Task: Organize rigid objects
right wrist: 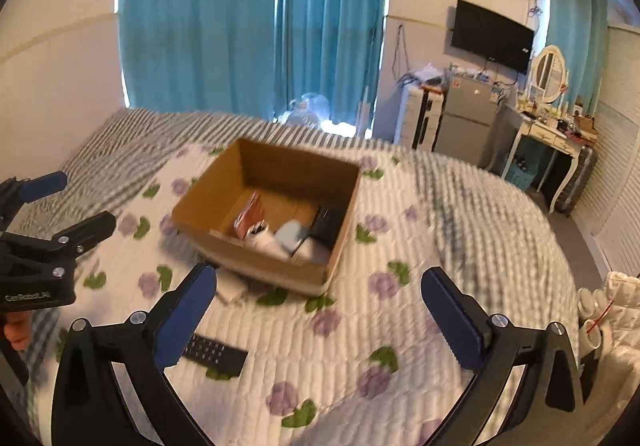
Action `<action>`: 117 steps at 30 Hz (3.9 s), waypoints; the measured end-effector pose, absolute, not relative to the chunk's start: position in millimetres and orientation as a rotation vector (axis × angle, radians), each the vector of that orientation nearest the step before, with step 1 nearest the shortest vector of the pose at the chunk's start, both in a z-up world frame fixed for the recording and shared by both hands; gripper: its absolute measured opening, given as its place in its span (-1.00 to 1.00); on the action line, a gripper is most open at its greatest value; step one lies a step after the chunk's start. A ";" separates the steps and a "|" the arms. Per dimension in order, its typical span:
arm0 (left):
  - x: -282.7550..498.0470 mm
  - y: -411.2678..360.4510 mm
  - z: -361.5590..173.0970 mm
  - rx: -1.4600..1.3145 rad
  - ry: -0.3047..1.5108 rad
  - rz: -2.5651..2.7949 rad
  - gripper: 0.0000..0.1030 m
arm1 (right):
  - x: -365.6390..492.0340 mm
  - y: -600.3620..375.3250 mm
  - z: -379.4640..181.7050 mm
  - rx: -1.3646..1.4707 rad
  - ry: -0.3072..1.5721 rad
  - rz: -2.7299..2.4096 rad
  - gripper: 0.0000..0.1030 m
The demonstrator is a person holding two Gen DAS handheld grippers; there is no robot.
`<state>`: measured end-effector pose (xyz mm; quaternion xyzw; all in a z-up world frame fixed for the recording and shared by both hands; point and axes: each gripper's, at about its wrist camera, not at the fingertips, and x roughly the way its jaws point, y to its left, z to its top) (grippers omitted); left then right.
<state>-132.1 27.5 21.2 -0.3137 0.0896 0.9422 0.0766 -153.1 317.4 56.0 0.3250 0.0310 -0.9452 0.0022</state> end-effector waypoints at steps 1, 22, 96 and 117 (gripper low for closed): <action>-133.1 25.4 12.6 -0.960 0.258 2.826 0.99 | -154.7 314.3 47.3 1.030 0.109 -2.958 1.00; -198.7 -26.2 -94.9 -1.212 0.069 2.818 0.99 | -271.8 241.4 -105.9 1.272 0.084 -2.609 0.98; -139.0 76.1 -148.3 -1.281 0.555 2.362 -0.62 | -161.4 297.2 -95.0 1.470 -0.029 -2.680 -0.19; -116.8 58.2 -42.3 -1.126 0.328 2.557 -0.64 | -138.8 294.2 -7.0 1.194 0.001 -2.830 -0.19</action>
